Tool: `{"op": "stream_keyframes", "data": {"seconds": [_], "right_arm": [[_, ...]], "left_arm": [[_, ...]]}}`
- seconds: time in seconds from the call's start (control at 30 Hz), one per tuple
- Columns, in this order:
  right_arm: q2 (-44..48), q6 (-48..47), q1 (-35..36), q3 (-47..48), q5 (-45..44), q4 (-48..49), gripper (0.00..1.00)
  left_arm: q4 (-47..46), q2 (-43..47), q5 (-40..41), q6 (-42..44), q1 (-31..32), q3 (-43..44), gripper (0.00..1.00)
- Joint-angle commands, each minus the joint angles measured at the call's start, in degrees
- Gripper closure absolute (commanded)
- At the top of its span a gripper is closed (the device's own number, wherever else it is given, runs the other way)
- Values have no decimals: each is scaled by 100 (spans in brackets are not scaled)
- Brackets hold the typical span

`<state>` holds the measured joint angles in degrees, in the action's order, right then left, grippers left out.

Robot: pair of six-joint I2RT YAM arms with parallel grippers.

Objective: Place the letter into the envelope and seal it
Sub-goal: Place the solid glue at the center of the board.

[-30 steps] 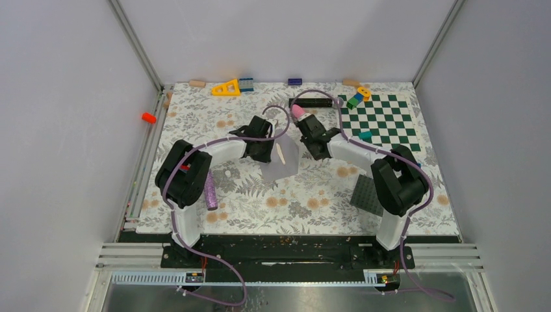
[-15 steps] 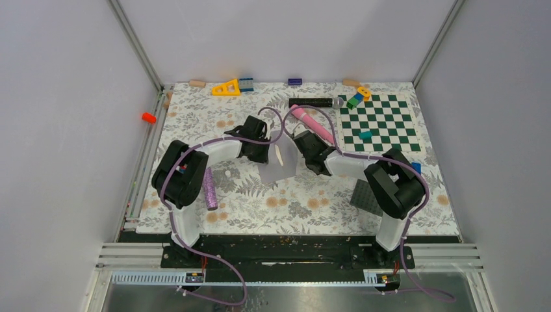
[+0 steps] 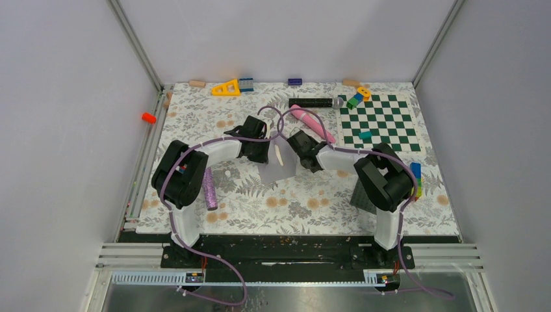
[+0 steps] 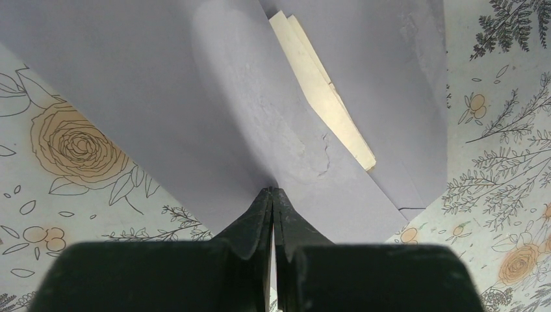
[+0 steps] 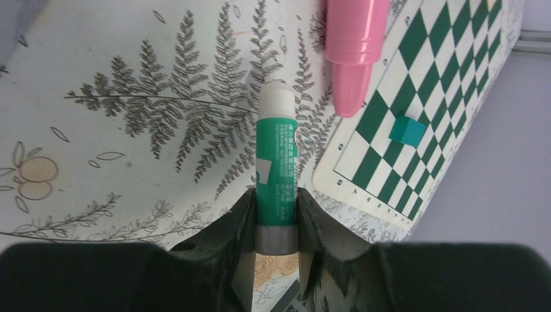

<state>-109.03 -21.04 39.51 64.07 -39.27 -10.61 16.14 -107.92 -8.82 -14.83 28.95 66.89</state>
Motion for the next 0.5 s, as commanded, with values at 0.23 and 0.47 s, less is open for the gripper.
{"op": "stream_keyframes", "data": {"seconds": [0.23, 0.47], "right_arm": [[-111, 306, 61, 513, 563, -882, 37], [230, 303, 17, 593, 791, -1034, 14]], "left_arm": [[117, 148, 54, 11, -39, -127, 100], [104, 155, 78, 24, -47, -133, 100]]}}
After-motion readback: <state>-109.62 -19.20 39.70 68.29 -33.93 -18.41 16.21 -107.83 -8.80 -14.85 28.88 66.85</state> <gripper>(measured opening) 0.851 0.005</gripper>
